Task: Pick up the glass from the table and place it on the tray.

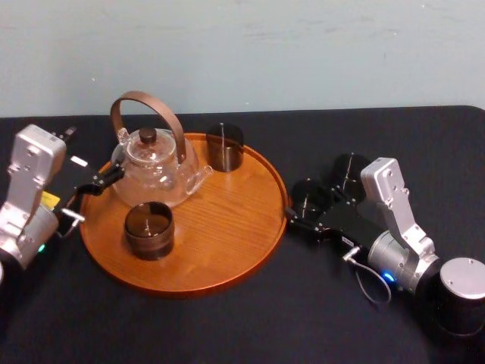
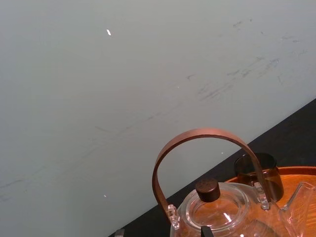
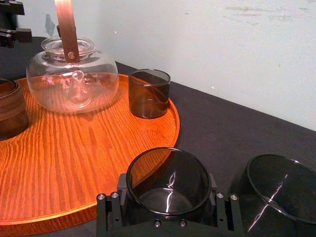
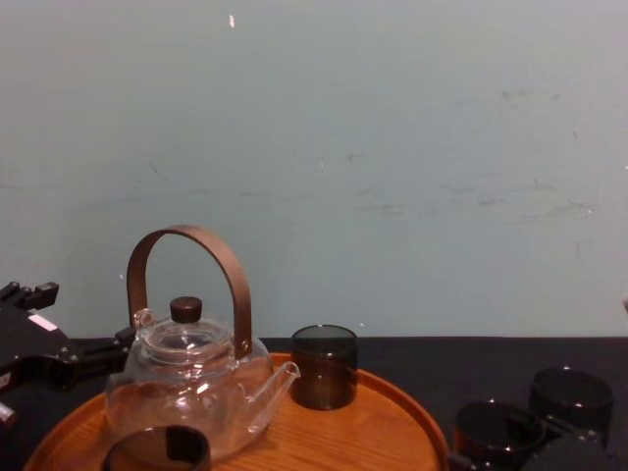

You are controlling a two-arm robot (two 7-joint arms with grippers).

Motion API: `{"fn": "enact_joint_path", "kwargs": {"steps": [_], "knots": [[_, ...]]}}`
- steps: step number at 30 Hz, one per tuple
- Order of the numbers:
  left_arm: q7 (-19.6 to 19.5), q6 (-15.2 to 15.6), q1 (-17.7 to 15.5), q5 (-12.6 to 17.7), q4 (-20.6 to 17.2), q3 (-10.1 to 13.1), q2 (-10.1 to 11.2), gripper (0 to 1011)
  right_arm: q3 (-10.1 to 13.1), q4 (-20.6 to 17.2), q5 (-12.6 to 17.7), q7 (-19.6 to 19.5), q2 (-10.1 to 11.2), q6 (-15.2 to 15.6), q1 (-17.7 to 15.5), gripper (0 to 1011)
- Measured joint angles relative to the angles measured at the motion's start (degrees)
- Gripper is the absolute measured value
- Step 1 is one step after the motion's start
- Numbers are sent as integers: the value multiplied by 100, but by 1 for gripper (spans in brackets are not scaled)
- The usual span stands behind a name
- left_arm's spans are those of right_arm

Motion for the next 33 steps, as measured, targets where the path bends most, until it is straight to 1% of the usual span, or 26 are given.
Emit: {"fn": "enact_joint_path", "kwargs": {"steps": [2, 12, 19, 22, 24, 27, 30, 33], "knots": [[0, 0, 0, 0, 0, 0, 0, 1001, 1, -2, 0, 0, 1, 0, -1, 908], [0, 0, 0, 0, 0, 0, 0, 1001, 5, -8, 13, 10, 8, -1, -9, 907], [0, 0, 0, 0, 0, 0, 0, 1001, 37, -147, 99, 47, 61, 6, -71, 908], [0, 0, 0, 0, 0, 0, 0, 1001, 40, -310, 100, 41, 113, 29, -135, 908], [0, 0, 0, 0, 0, 0, 0, 1001, 33, -487, 91, 27, 165, 59, -209, 908], [0, 0, 0, 0, 0, 0, 0, 1001, 28, -647, 85, 12, 201, 87, -278, 908], [0, 0, 0, 0, 0, 0, 0, 1001, 7, -899, 76, -4, 240, 140, -387, 908], [0, 0, 0, 0, 0, 0, 0, 1001, -16, -1033, 75, -4, 253, 162, -442, 908]]}}
